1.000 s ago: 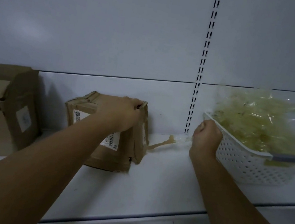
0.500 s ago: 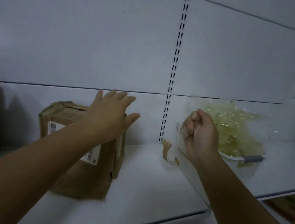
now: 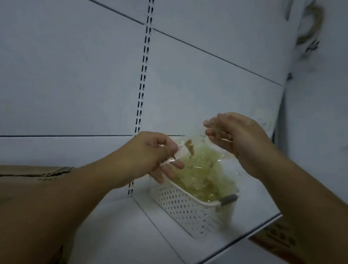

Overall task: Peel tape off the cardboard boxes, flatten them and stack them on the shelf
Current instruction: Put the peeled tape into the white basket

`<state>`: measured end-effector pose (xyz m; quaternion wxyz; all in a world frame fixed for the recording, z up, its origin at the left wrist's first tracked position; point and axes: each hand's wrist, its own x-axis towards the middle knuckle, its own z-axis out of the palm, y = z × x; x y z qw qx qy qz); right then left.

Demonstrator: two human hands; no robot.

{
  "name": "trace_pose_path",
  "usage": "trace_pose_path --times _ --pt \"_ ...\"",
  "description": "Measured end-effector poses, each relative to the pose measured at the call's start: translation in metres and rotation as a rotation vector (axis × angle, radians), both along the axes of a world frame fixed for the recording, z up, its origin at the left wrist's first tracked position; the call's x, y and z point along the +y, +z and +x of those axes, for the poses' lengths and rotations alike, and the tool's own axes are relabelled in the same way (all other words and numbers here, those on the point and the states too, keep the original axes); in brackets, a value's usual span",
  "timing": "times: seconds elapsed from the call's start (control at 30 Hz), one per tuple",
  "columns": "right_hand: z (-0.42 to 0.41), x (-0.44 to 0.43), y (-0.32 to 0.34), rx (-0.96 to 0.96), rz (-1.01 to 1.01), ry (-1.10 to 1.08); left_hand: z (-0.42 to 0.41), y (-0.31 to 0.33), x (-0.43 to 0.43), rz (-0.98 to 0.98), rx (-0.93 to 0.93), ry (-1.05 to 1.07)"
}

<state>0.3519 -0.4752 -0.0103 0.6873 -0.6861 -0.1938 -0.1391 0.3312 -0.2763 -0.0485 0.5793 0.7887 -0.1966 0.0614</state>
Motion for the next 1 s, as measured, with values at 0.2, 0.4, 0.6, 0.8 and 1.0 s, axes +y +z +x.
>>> trace_pose_path --times 0.2,0.4,0.6,0.8,1.0 --pt "0.019 -0.039 0.012 0.161 -0.035 -0.032 0.043 0.017 -0.023 0.110 -0.111 0.273" --pt "0.067 -0.038 0.010 0.228 -0.216 -0.150 0.092 0.022 -0.040 -0.045 -0.083 0.394" --pt "0.117 -0.029 -0.029 0.042 -0.748 -0.133 0.134 -0.029 -0.073 0.420 -0.186 0.595" --pt "0.136 -0.040 -0.065 -0.192 -1.198 -0.055 0.164 -0.059 -0.078 0.769 -0.233 0.408" --pt "0.144 -0.047 -0.092 -0.147 -1.124 0.128 0.159 -0.075 -0.073 0.698 0.015 0.222"
